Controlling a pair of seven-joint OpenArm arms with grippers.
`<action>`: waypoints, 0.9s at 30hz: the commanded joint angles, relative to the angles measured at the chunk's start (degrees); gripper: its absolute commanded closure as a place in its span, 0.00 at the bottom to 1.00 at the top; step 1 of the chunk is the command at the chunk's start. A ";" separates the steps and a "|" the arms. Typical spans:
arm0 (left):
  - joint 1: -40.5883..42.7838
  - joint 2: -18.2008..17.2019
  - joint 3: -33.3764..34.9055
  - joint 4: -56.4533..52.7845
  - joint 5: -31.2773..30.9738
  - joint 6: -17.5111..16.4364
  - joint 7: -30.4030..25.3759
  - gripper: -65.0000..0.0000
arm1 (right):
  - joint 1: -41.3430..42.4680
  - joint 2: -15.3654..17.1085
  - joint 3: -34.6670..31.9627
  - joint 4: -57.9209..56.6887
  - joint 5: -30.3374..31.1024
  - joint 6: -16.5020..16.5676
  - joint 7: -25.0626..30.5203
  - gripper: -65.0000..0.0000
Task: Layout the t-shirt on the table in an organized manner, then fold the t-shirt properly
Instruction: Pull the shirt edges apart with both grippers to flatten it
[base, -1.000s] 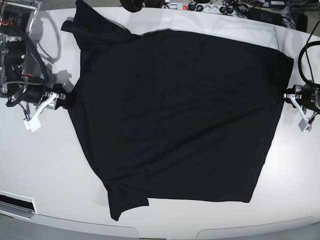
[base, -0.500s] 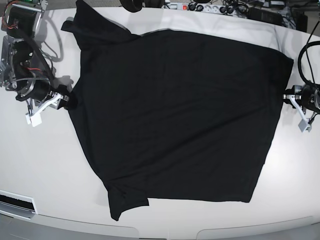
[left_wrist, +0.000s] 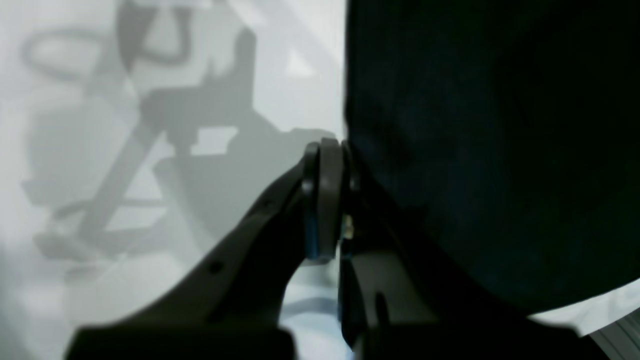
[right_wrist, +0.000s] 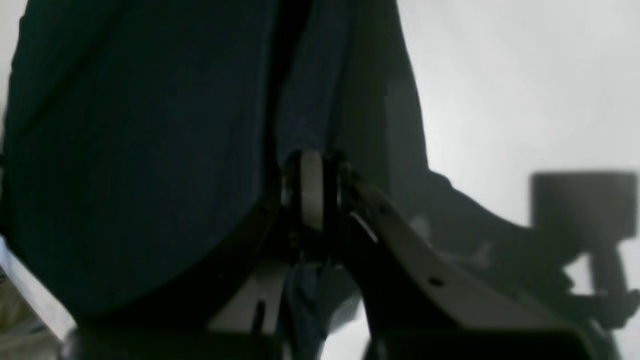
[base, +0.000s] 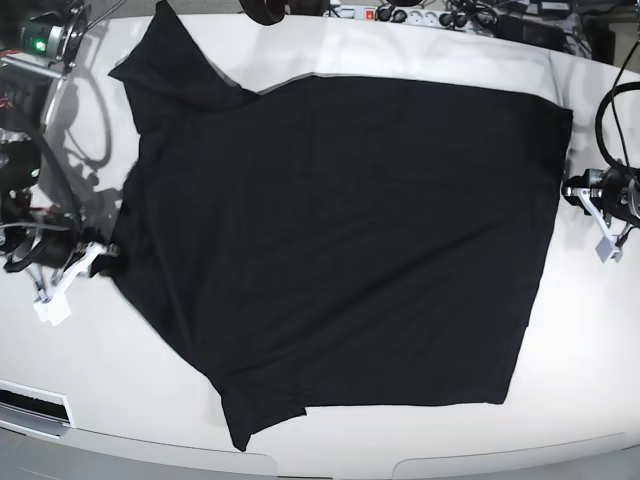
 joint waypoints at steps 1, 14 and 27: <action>-1.01 -1.51 -0.37 0.57 -0.48 0.04 -0.26 1.00 | 1.66 1.86 0.24 1.60 0.24 0.35 0.66 1.00; -1.03 -1.53 -0.37 0.57 -0.46 0.02 -0.26 1.00 | 6.03 8.59 0.09 1.90 1.68 0.52 1.38 1.00; -2.12 -4.02 -0.37 0.59 -0.46 0.02 -0.31 1.00 | 8.31 8.90 -7.50 2.27 -13.73 -13.27 0.02 0.53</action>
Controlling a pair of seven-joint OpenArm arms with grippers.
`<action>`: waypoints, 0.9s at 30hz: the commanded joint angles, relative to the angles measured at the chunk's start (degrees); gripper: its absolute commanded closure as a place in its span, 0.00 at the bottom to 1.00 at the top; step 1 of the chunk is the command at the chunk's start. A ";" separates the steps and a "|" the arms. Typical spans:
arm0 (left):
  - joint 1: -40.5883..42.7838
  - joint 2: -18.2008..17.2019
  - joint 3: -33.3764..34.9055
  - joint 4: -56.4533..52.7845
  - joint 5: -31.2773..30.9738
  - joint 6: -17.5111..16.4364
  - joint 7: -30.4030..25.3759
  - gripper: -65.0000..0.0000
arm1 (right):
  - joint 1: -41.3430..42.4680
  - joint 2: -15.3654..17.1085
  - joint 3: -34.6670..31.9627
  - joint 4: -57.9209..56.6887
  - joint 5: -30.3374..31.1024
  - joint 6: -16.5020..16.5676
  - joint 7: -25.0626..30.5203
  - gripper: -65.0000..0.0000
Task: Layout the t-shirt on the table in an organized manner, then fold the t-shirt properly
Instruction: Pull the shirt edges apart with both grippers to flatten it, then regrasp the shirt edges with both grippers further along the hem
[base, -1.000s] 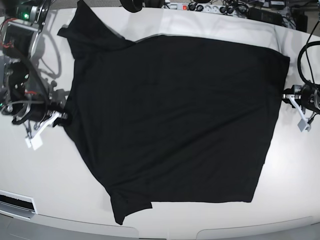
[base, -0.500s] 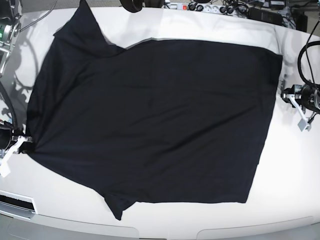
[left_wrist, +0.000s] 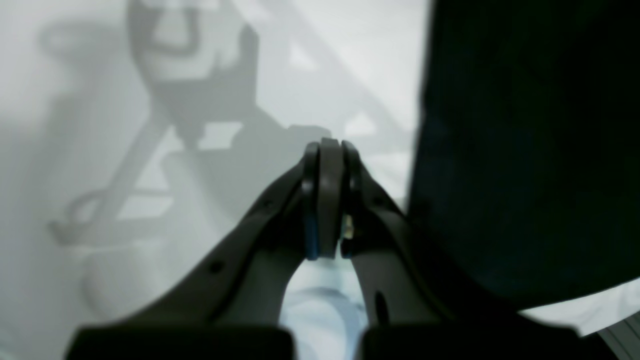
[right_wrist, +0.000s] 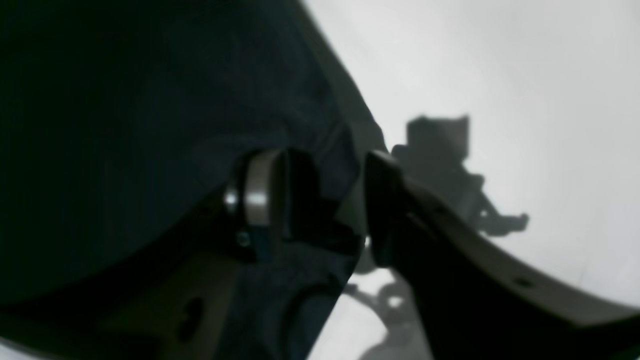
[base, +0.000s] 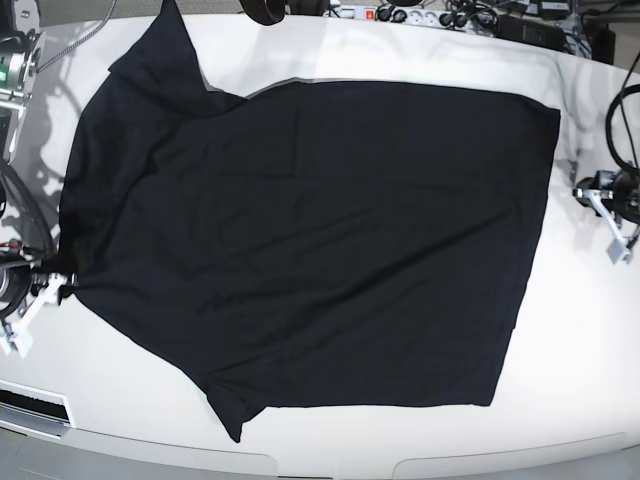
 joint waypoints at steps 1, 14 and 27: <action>-1.60 -2.27 -0.39 0.63 -0.46 0.02 -0.76 1.00 | 2.29 1.57 0.52 1.62 0.63 -0.28 0.87 0.53; -2.58 -4.70 -0.39 0.63 -1.25 0.02 -1.84 1.00 | -1.55 5.16 3.08 8.59 27.89 10.71 -13.35 0.53; -6.69 1.75 -0.50 0.74 -36.52 -17.13 14.53 1.00 | -12.44 -5.11 2.95 8.57 38.05 15.66 -16.11 1.00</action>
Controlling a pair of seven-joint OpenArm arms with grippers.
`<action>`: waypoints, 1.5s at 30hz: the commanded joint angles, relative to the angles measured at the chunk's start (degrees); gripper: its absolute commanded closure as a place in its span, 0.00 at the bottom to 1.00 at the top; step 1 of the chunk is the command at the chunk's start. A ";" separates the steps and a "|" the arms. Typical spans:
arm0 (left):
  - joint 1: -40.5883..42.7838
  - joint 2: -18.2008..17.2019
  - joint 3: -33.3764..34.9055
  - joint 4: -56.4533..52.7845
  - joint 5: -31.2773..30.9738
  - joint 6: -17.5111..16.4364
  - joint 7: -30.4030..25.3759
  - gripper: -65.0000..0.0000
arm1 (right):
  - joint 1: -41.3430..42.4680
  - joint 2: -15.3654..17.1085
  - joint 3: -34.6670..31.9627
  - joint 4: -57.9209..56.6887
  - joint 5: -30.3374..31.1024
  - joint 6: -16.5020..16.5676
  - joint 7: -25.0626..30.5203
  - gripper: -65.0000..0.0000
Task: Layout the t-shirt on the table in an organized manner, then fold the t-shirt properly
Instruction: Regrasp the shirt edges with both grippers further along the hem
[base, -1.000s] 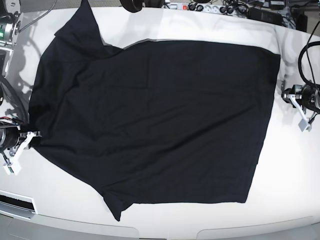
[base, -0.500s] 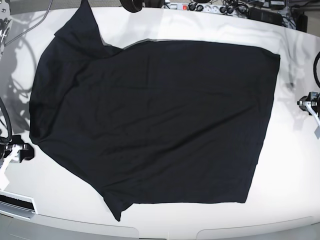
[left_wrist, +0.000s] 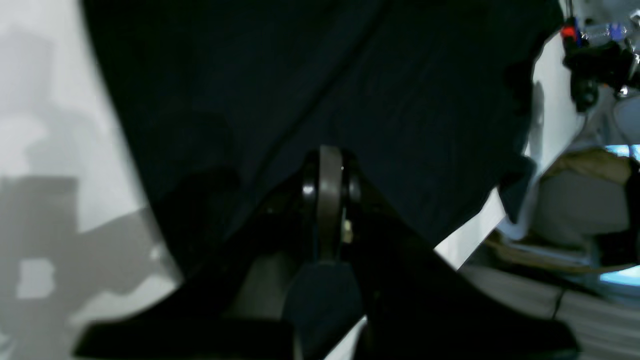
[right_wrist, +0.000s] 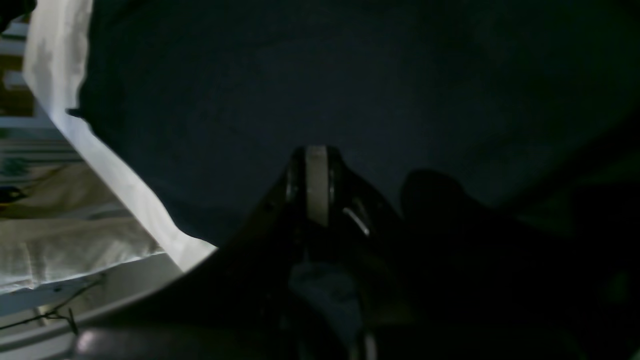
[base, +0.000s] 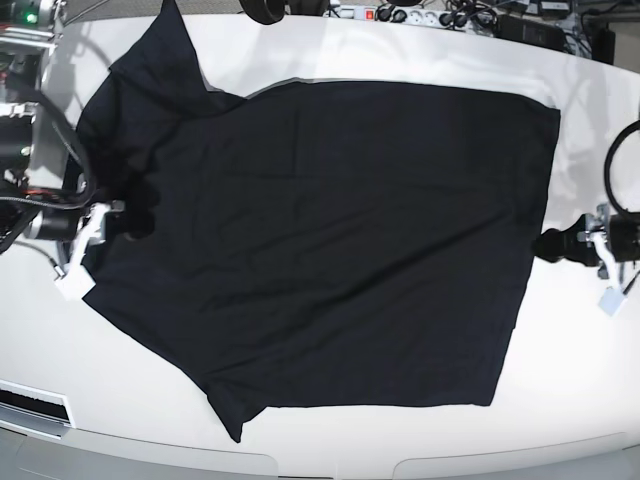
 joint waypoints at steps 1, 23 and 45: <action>-1.07 0.33 -0.48 0.57 1.05 -0.38 -0.52 1.00 | 0.57 0.35 0.35 0.85 0.37 0.32 1.11 1.00; 14.19 0.39 -0.31 0.70 25.38 0.83 -11.02 1.00 | -12.98 2.73 -18.49 5.90 -27.02 -0.72 12.15 1.00; 16.46 -10.60 -2.49 12.57 -9.06 -0.38 5.75 1.00 | -9.70 4.46 -18.34 19.69 -27.45 -8.74 9.64 1.00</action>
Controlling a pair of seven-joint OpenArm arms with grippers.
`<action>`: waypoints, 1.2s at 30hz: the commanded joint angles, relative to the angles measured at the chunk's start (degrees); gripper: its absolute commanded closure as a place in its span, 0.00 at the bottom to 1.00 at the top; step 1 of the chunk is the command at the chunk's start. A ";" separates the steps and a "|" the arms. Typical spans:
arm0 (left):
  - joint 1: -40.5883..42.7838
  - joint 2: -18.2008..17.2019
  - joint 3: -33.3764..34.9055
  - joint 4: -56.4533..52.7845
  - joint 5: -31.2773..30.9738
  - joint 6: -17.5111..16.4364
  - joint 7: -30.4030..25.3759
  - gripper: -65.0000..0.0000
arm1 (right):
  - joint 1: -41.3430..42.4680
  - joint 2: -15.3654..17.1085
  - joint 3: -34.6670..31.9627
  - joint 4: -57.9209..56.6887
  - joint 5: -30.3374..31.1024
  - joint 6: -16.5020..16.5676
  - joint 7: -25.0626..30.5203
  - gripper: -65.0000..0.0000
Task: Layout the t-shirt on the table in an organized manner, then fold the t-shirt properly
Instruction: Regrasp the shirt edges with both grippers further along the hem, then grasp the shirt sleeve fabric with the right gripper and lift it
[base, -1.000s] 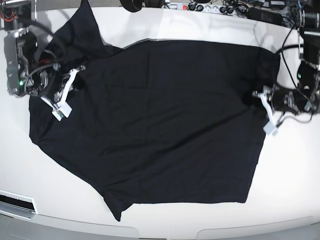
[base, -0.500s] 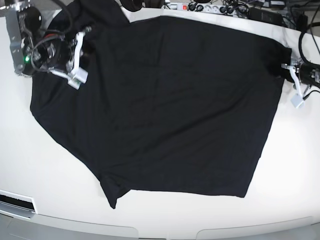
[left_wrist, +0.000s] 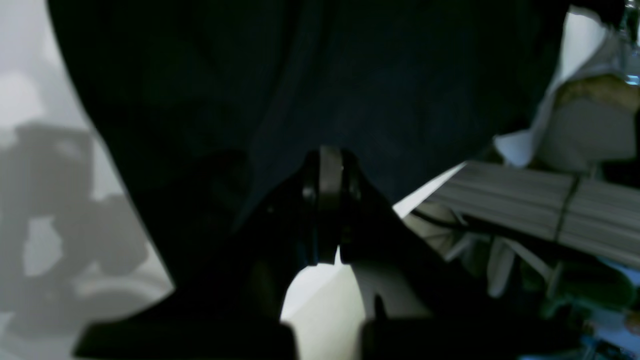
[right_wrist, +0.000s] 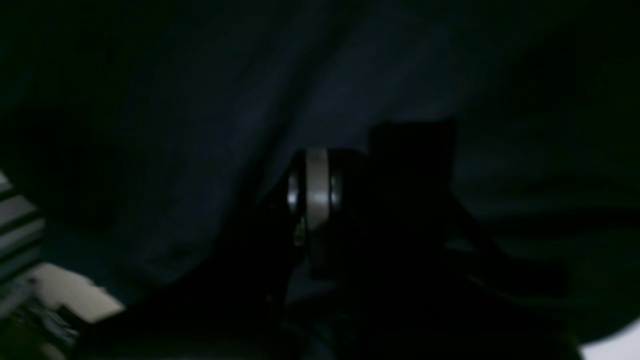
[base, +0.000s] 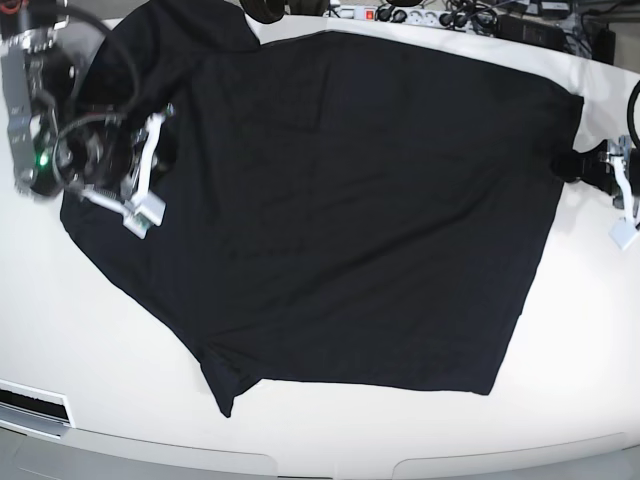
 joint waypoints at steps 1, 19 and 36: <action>-0.72 -0.98 -0.87 1.25 -0.86 -0.34 -0.44 1.00 | 2.45 1.31 0.42 1.03 0.48 -0.46 0.72 0.94; -2.27 10.23 -0.85 1.44 6.19 -0.34 -3.28 1.00 | 31.52 1.73 0.44 -38.23 -10.93 -11.47 22.27 0.42; -2.29 10.29 -0.85 1.44 6.29 -0.34 -4.48 1.00 | 31.89 -1.40 0.42 -53.55 -10.80 -10.62 31.95 0.59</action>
